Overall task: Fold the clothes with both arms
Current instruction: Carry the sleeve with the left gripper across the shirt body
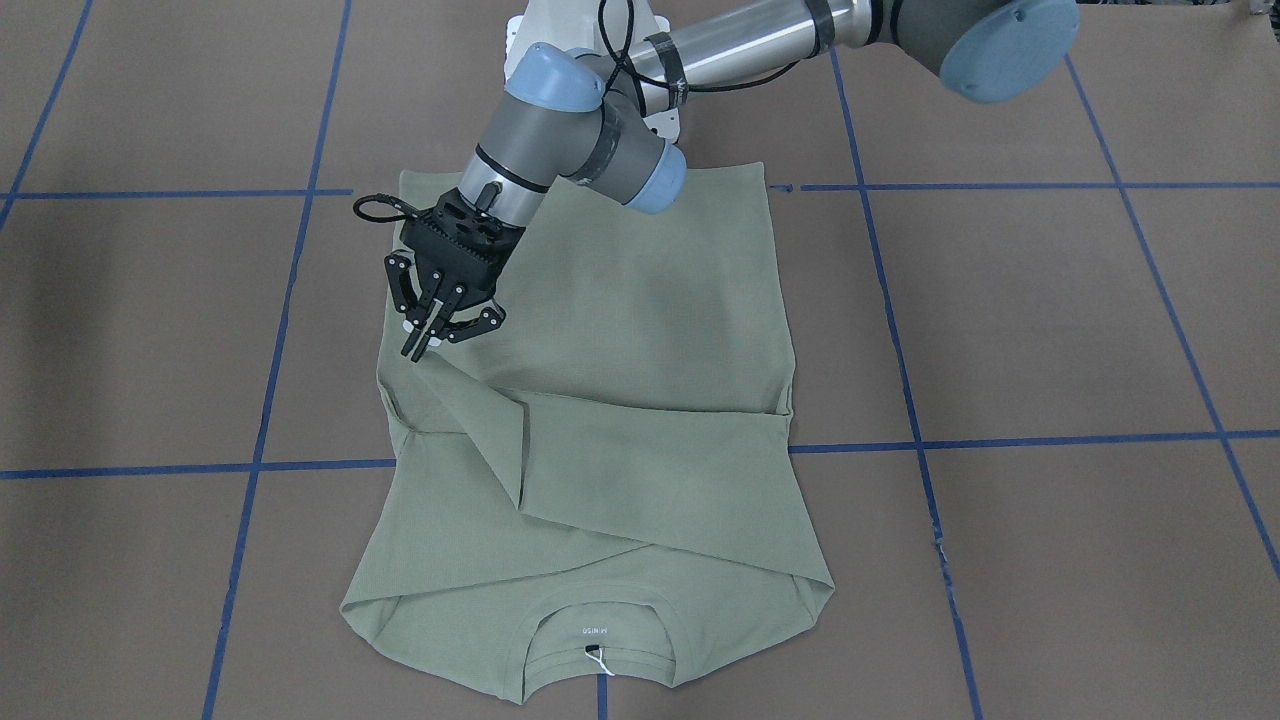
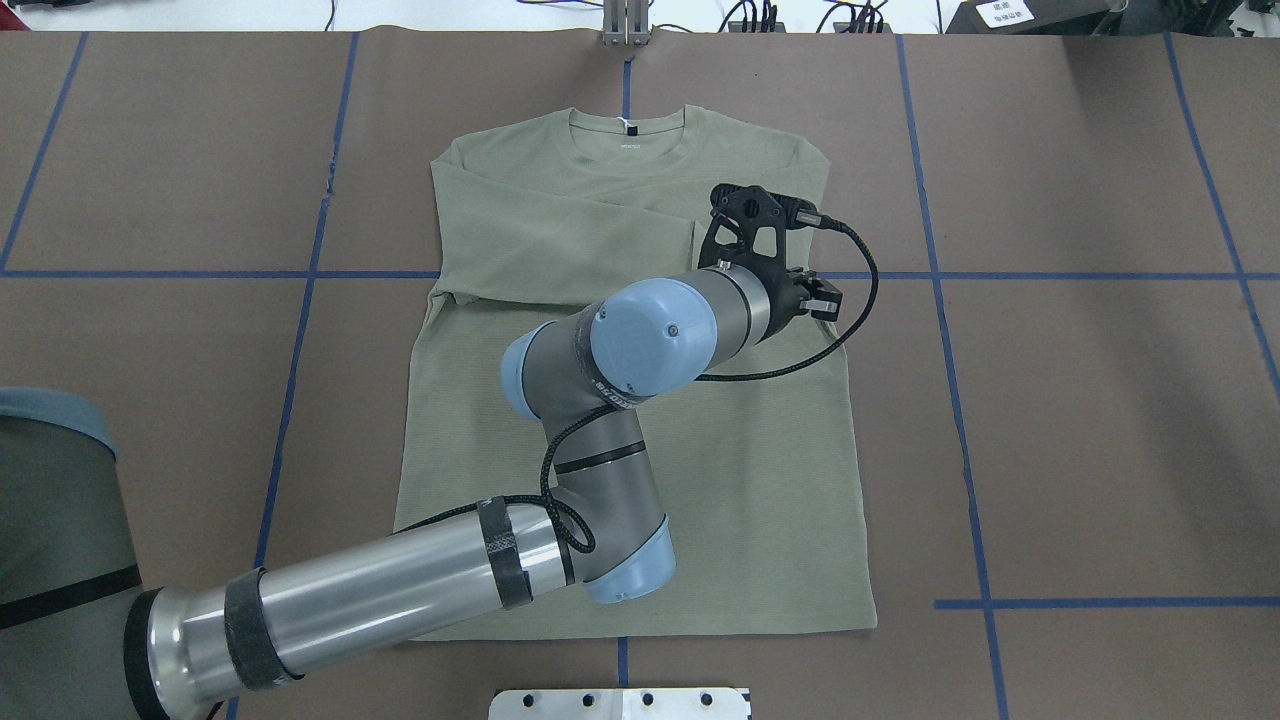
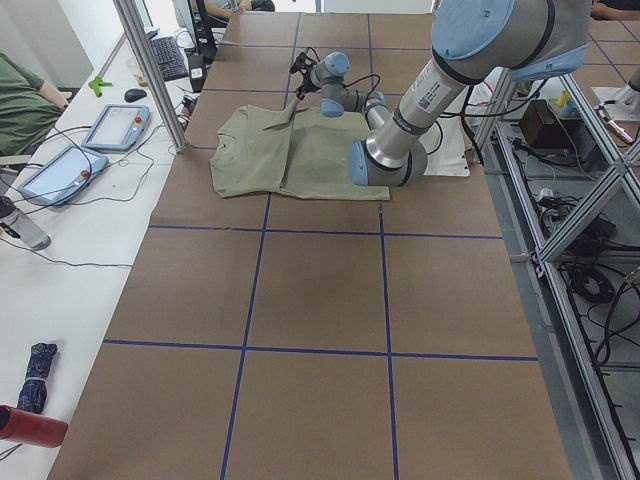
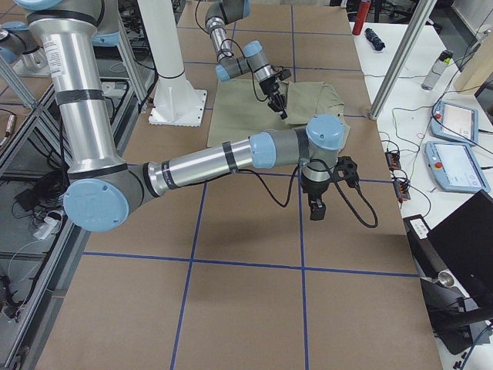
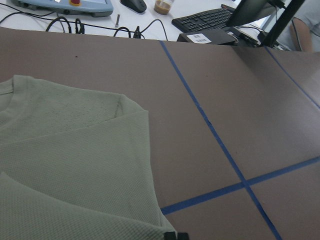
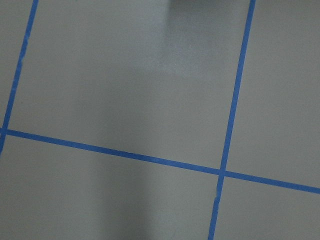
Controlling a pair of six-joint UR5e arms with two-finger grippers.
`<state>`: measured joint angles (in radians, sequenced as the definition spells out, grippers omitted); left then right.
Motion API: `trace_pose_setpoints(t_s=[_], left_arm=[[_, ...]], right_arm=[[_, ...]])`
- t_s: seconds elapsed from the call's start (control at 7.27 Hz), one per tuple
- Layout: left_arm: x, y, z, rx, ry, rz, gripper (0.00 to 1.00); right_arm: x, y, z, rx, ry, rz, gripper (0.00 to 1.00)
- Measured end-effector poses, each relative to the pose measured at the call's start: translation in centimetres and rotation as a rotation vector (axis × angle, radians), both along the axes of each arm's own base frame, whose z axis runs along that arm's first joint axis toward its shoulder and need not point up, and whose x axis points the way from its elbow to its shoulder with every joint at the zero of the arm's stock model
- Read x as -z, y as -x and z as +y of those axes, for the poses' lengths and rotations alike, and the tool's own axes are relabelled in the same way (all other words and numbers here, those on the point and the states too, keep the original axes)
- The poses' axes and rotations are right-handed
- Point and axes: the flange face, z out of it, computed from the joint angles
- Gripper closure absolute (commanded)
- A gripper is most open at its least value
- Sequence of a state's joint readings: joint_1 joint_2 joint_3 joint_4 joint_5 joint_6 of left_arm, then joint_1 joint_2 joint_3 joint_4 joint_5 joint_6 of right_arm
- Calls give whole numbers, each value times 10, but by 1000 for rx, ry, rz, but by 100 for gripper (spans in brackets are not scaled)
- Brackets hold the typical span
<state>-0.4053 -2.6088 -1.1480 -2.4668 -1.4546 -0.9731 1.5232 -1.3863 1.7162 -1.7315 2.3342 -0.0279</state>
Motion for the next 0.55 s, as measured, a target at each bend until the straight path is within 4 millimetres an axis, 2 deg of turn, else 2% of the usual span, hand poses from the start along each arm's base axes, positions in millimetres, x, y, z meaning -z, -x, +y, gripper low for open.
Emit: trace_pose_setpoints(t_s=[0.14, 0.28, 0.41, 0.55], left_arm=[[-5, 2, 2, -27, -11, 19, 0], [-10, 10, -8, -48, -12, 19, 0], [-19, 30, -34, -91, 10, -16, 0], [-39, 63, -62, -135, 49, -83, 0]], right_arm=[[1, 1, -2, 1, -23, -2, 0], [2, 4, -5, 3, -61, -7, 0], [7, 14, -9, 15, -101, -12, 1], [17, 35, -14, 30, -136, -23, 0]])
